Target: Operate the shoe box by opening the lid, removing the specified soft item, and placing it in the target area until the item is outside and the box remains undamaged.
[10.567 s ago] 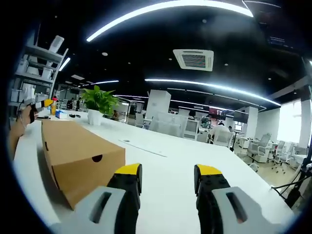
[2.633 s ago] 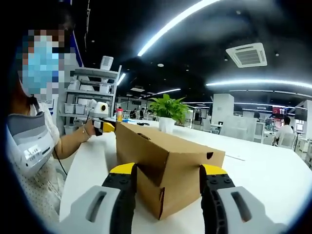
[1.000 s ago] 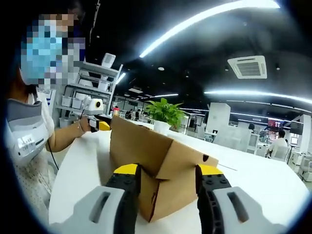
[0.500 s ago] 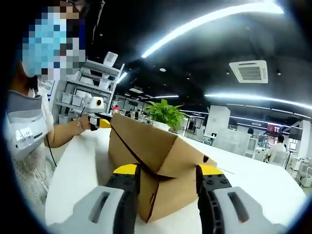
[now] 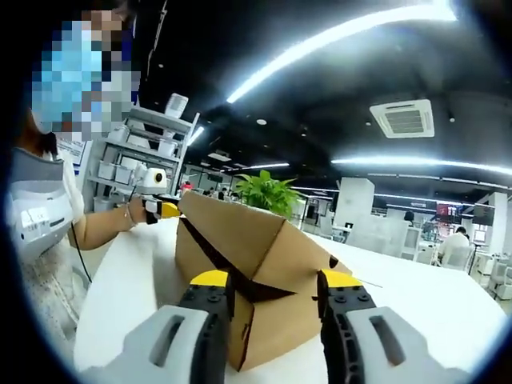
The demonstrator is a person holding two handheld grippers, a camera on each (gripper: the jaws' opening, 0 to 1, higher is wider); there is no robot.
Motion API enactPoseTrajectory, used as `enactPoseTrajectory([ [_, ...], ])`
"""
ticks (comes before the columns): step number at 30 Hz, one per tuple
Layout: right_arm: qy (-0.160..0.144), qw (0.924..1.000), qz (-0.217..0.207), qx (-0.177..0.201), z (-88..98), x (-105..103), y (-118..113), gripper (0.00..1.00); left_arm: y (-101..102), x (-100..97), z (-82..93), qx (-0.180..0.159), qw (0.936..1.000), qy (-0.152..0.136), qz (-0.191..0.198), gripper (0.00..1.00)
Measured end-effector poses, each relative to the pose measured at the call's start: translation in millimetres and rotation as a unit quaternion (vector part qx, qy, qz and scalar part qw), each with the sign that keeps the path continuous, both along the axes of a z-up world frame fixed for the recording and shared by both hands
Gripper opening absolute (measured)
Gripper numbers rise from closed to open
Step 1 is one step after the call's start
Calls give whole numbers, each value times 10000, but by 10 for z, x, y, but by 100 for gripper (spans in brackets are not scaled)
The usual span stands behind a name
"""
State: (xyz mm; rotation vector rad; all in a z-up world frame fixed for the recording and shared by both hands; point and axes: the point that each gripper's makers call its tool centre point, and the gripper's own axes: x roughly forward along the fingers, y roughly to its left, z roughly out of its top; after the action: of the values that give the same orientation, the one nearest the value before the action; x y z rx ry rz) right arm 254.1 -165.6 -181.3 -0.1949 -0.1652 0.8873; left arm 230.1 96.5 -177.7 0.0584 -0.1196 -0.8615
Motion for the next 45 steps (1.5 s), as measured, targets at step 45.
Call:
enactPoseTrajectory([
  [45, -446, 9969, -403, 504, 279, 138, -139, 13, 181, 139, 363, -505, 9979, -327, 240, 17],
])
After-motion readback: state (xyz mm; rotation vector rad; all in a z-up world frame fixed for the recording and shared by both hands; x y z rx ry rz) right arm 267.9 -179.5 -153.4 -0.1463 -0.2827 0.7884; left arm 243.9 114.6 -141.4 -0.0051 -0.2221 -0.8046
